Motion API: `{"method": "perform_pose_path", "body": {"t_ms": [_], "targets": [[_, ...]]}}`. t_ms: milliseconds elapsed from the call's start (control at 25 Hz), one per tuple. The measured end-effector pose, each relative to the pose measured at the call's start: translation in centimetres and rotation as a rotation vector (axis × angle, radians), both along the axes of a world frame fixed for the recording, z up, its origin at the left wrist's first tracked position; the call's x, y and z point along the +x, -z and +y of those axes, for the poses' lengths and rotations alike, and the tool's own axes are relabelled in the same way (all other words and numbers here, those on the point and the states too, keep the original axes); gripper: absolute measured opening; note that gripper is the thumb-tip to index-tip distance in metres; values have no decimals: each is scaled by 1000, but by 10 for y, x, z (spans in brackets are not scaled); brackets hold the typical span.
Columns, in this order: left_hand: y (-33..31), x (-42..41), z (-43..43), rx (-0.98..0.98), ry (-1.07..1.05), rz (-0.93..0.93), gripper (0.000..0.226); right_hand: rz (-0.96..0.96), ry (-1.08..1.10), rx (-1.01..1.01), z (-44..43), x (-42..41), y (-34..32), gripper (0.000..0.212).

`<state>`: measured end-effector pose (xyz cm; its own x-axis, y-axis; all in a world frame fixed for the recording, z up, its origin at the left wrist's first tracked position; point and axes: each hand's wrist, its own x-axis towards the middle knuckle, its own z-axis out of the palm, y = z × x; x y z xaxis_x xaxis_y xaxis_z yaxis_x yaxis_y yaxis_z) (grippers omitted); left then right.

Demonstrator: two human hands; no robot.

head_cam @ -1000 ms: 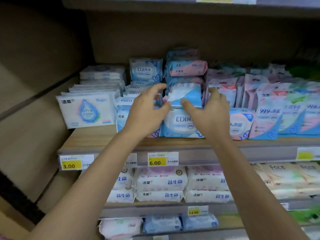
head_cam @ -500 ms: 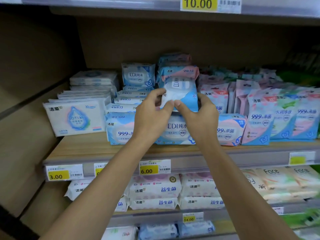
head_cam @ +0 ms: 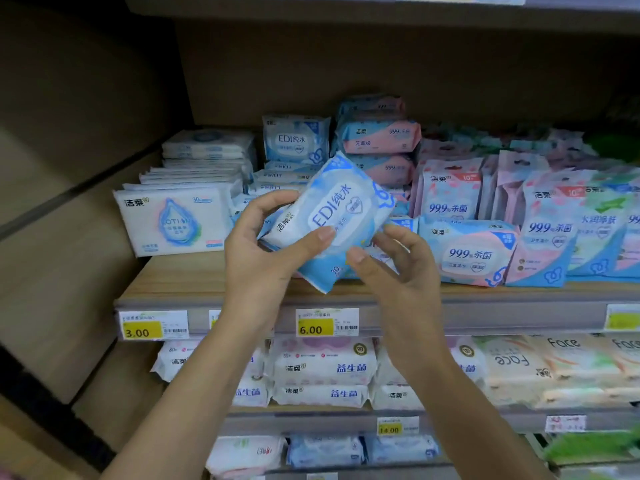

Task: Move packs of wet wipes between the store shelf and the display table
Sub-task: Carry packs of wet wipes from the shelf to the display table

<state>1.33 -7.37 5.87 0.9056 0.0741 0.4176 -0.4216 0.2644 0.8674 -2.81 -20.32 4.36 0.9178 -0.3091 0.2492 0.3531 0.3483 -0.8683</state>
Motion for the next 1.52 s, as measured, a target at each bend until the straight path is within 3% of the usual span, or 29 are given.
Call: {"method": "perform_pose_path", "body": {"t_ms": [120, 240, 440, 560, 640, 720, 800, 920, 1120, 1200, 1280, 1400, 1520], "targets": [[13, -5, 10, -9, 5, 39, 57, 101, -73, 7, -6, 3, 8, 73], [24, -12, 13, -156, 79, 167, 60, 123, -199, 14, -5, 6, 21, 91], [34, -19, 22, -77, 86, 208, 54, 156, -199, -143, 3, 3, 24, 66], [33, -13, 36, -98, 30, 179, 53, 141, -39, -430, -18, 7, 14, 53], [32, -9, 47, -122, -8, 167, 57, 64, 316, -732, -41, 17, 12, 61], [33, -6, 55, -116, -27, 164, 58, 65, 536, -1092, -59, 30, 11, 77], [34, -4, 59, -100, -22, 165, 54, 170, 567, -1352, -67, 42, 8, 92], [34, -2, 59, -119, -23, 171, 52, 198, 577, -1515, -68, 49, 7, 89], [34, -1, 61, -128, -9, 181, 54, 16, 500, -1387, -76, 41, 18, 74], [33, 0, 62, -117, -8, 185, 64, -37, 413, -1256, -76, 35, 23, 68], [33, -1, 62, -119, 1, 187, 69, -14, 319, -1038, -77, 31, 22, 76], [33, 0, 62, -135, 17, 208, 53, 98, 199, -777, -79, 30, 14, 92], [34, -1, 61, -127, 26, 234, 29, 136, 132, -734, -81, 32, 14, 73]]}}
